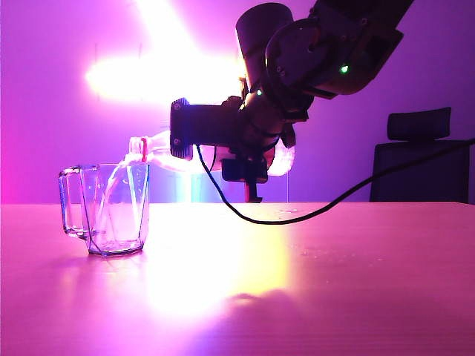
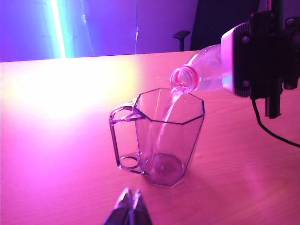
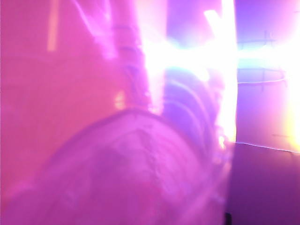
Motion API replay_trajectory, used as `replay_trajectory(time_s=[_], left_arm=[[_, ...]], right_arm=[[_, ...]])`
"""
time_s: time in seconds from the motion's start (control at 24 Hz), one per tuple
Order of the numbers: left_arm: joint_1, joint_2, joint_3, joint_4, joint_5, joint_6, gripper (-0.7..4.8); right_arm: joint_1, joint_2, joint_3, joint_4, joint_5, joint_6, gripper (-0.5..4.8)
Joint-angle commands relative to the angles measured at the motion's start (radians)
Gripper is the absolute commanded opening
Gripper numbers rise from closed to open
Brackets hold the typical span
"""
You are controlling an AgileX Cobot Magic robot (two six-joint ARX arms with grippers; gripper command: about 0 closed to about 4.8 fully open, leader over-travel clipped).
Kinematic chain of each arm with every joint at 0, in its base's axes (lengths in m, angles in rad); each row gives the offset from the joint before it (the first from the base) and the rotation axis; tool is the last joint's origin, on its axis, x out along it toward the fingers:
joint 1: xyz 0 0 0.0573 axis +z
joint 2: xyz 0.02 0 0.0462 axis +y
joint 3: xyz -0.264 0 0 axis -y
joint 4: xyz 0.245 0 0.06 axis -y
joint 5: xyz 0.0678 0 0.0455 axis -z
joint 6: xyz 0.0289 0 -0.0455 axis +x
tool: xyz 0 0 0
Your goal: Pick up the mineral water bottle on the table and pour water into the mug until it's half full.
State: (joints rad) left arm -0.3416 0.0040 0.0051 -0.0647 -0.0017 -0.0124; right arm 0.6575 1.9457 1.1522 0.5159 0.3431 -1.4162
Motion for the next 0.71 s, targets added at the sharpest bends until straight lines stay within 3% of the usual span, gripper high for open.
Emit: replay_trajectory(time_s=[0.04, 0.54, 0.71], left_arm=[[-0.001, 0.002, 0.004, 0.01, 0.003, 0.004, -0.02], [-0.001, 0.002, 0.004, 0.01, 0.002, 0.004, -0.02], [-0.001, 0.002, 0.004, 0.01, 0.002, 0.004, -0.02]], right_arm=[[0.003, -0.013, 0.011, 0.087, 0.016, -0.032, 2.34], [0.003, -0.013, 0.011, 0.091, 0.026, -0.058, 2.34], [0.003, -0.013, 0.011, 0.092, 0.036, -0.06, 2.56]])
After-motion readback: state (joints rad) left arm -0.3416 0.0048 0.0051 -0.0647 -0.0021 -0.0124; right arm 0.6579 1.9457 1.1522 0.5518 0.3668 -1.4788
